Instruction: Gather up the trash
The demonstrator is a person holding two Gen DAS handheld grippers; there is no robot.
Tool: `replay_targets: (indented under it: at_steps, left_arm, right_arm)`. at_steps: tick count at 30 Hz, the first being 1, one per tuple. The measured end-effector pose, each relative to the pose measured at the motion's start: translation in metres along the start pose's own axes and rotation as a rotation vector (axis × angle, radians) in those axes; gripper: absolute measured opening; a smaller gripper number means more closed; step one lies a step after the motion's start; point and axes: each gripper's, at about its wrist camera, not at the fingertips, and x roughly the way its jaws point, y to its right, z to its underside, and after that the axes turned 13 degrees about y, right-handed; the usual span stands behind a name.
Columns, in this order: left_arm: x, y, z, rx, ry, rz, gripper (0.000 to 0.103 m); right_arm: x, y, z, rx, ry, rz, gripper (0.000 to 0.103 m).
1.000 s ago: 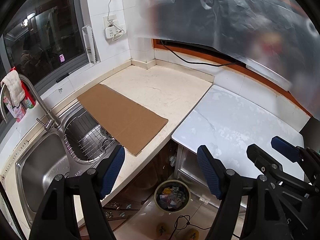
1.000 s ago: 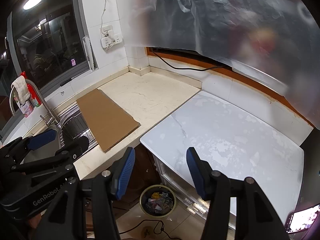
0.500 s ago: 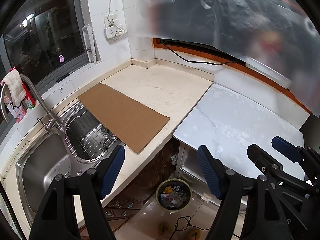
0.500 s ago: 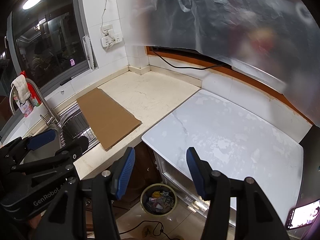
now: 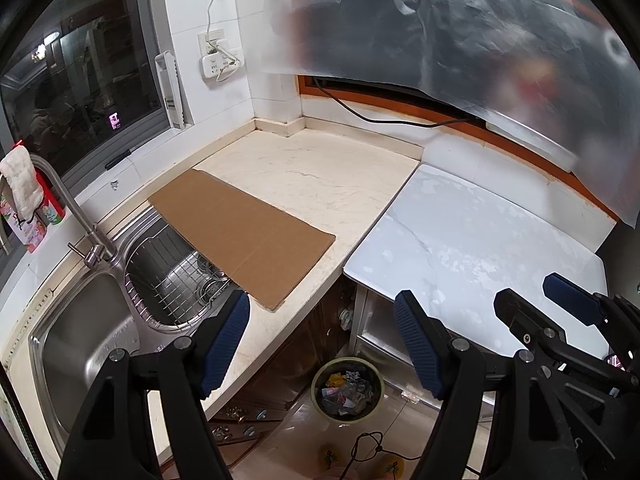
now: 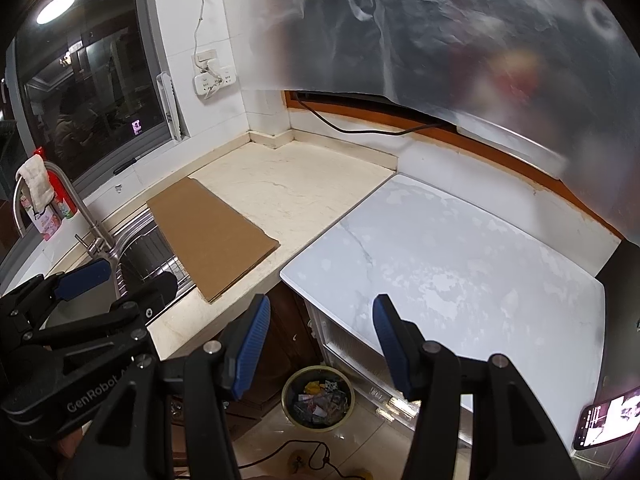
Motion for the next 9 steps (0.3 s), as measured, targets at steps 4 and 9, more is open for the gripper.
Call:
replay_targets:
  at_steps: [4,9]
  left_arm:
    - [0.005,-0.002,-0.002,0.007,0.0,0.008,0.073]
    - [0.013,-0.006,-0.005,0.016,-0.008,0.021,0.073]
  right_arm:
    - [0.002,-0.002,-0.001,0.005,0.0,0.009,0.054]
    - [0.007,-0.006,-0.001,0.011,-0.008,0.024,0.054]
